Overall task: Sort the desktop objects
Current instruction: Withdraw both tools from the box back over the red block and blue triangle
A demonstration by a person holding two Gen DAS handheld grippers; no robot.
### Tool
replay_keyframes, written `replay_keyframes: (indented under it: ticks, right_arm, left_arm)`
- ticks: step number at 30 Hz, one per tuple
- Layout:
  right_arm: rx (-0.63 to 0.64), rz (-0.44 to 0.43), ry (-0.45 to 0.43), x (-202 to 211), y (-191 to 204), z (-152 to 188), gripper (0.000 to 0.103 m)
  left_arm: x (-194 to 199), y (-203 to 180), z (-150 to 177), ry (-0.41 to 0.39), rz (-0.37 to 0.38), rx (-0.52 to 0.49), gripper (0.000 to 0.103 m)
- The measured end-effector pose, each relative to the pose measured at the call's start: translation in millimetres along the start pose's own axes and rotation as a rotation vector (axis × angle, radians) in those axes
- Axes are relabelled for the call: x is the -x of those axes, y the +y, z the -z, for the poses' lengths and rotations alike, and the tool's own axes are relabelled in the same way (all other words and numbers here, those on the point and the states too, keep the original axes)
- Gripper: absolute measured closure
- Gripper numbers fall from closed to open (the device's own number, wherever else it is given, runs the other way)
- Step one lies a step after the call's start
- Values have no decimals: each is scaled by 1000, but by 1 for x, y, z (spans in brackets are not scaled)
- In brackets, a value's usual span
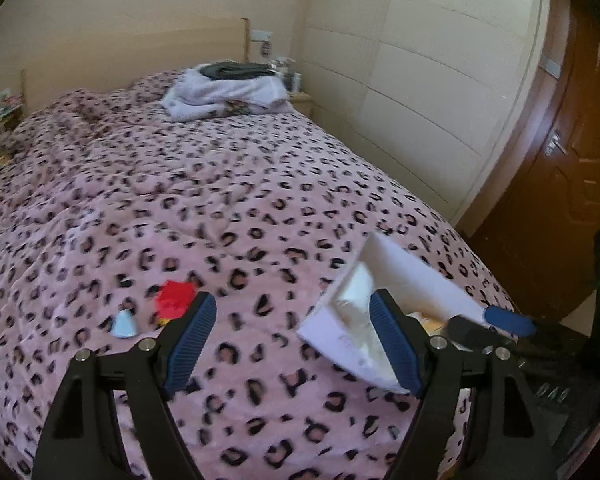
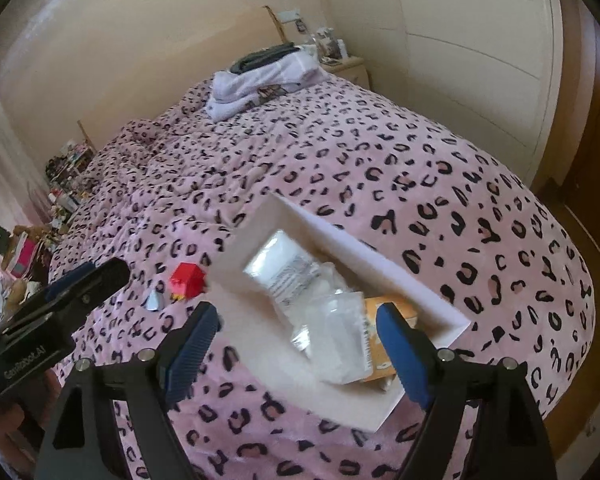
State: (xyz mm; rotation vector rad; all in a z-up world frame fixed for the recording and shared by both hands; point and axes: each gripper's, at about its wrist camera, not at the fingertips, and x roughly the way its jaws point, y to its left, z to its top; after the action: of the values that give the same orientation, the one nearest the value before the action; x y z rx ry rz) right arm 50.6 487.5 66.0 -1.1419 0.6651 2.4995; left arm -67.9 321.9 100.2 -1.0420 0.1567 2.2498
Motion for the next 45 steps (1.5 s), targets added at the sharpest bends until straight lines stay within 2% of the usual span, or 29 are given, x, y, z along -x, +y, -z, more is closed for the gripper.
replay_keyframes:
  ticks: [5,11,17,23,31,45]
  right_arm:
    - [35,-24,-14,16,30,15,19]
    - [109,-87,41,6,78,53,19]
    - [201,-151,112,-17,132,91,19]
    - [288,-178,151,-36,179,127,19]
    - [353,-171,195,-59,210,161,19]
    - [345,-171,187,-76,217,157,19]
  left_arm:
    - [42,49,34,-22,-73,86,22]
    - [80,115,107,17,-198,188,22]
    - [99,165,171,81,-304,292,22]
    - [107,190,208,109,-341,355,22]
    - [103,203,223,125,-368,373,22]
    - [88,206,206,112,-368,351,22]
